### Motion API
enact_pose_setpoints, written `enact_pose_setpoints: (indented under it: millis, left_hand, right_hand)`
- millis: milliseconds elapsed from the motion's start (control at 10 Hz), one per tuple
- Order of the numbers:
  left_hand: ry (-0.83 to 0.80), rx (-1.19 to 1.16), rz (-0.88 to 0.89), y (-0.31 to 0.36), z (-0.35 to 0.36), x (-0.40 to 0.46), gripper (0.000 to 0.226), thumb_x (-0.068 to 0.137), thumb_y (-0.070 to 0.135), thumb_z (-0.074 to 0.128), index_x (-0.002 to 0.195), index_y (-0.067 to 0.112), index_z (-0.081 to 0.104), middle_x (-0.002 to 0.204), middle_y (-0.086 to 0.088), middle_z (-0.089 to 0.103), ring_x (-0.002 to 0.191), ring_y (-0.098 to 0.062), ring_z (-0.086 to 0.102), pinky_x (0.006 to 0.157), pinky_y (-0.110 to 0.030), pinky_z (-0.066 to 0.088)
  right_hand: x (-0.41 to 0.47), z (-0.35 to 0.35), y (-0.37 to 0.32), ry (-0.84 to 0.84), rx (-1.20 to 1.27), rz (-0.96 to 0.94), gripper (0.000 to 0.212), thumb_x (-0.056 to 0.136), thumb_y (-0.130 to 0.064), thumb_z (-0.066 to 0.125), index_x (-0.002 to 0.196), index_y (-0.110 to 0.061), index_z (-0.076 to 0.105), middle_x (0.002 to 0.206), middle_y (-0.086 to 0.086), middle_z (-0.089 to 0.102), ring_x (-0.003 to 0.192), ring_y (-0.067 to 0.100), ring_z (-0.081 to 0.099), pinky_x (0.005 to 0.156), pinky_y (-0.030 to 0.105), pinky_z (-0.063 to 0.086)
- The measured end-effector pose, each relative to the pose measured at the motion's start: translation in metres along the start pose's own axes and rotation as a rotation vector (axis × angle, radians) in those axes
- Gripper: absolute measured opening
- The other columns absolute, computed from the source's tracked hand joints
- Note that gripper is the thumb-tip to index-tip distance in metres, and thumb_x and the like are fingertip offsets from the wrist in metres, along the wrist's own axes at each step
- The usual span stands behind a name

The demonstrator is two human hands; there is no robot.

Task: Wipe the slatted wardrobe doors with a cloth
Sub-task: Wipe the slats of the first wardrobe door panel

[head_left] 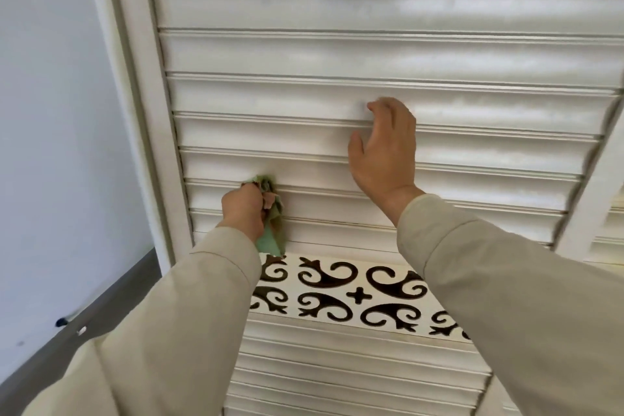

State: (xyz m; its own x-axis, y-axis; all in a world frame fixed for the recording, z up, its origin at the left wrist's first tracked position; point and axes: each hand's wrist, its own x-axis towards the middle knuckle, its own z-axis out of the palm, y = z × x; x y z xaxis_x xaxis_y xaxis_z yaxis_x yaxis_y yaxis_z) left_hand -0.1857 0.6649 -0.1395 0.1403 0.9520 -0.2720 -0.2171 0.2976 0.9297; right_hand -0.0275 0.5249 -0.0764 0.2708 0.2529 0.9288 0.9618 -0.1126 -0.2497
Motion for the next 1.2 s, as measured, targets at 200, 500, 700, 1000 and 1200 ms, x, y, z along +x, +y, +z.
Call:
enact_pose_setpoints:
  millis: [200, 500, 700, 1000, 1200]
  left_hand:
    - [0.037, -0.062, 0.029, 0.027, -0.061, 0.045, 0.039, 0.059, 0.009, 0.049, 0.096, 0.004, 0.063, 0.08, -0.011, 0.064, 0.071, -0.023, 0.058, 0.068, -0.032, 0.047]
    - [0.018, -0.128, 0.067, 0.021, -0.073, 0.054, 0.023, 0.099, 0.015, 0.044, 0.077, 0.019, 0.049, 0.059, 0.004, 0.06, 0.057, -0.012, 0.051, 0.053, -0.025, 0.04]
    - [-0.097, -0.105, 0.109, -0.012, -0.026, 0.016, 0.028, 0.093, -0.003, 0.041, 0.075, 0.011, 0.056, 0.047, 0.002, 0.062, 0.056, -0.018, 0.06, 0.06, -0.03, 0.053]
    - [0.183, -0.185, -0.013, -0.035, -0.097, 0.07, 0.014, 0.089, 0.017, 0.057, 0.099, 0.009, 0.064, 0.091, -0.006, 0.069, 0.08, -0.021, 0.062, 0.061, -0.023, 0.05]
    - [0.145, -0.153, -0.14, -0.036, -0.107, 0.089, 0.019, 0.088, 0.015, 0.06, 0.104, 0.007, 0.066, 0.071, -0.002, 0.061, 0.066, -0.019, 0.056, 0.068, -0.03, 0.056]
  right_hand:
    - [-0.007, 0.036, -0.019, -0.164, -0.247, 0.034, 0.072, 0.09, -0.042, 0.055, 0.15, -0.008, 0.034, 0.158, 0.025, 0.017, 0.146, 0.046, 0.011, 0.118, 0.055, 0.015]
    - [-0.009, 0.055, -0.016, -0.336, -0.408, 0.112, 0.098, 0.092, -0.067, 0.039, 0.156, -0.014, -0.012, 0.159, 0.022, -0.023, 0.145, 0.043, -0.023, 0.117, 0.057, -0.01]
    - [-0.011, 0.056, -0.013, -0.332, -0.457, 0.102, 0.096, 0.092, -0.07, 0.034, 0.156, -0.014, -0.011, 0.16, 0.021, -0.021, 0.146, 0.042, -0.021, 0.118, 0.056, -0.01]
    - [-0.011, 0.057, -0.011, -0.309, -0.462, 0.084, 0.096, 0.092, -0.072, 0.033, 0.157, -0.014, -0.01, 0.161, 0.021, -0.018, 0.147, 0.043, -0.019, 0.117, 0.055, -0.009]
    - [-0.012, 0.06, -0.009, -0.276, -0.45, 0.069, 0.096, 0.092, -0.071, 0.036, 0.157, -0.014, -0.006, 0.161, 0.022, -0.015, 0.147, 0.044, -0.016, 0.118, 0.058, -0.007]
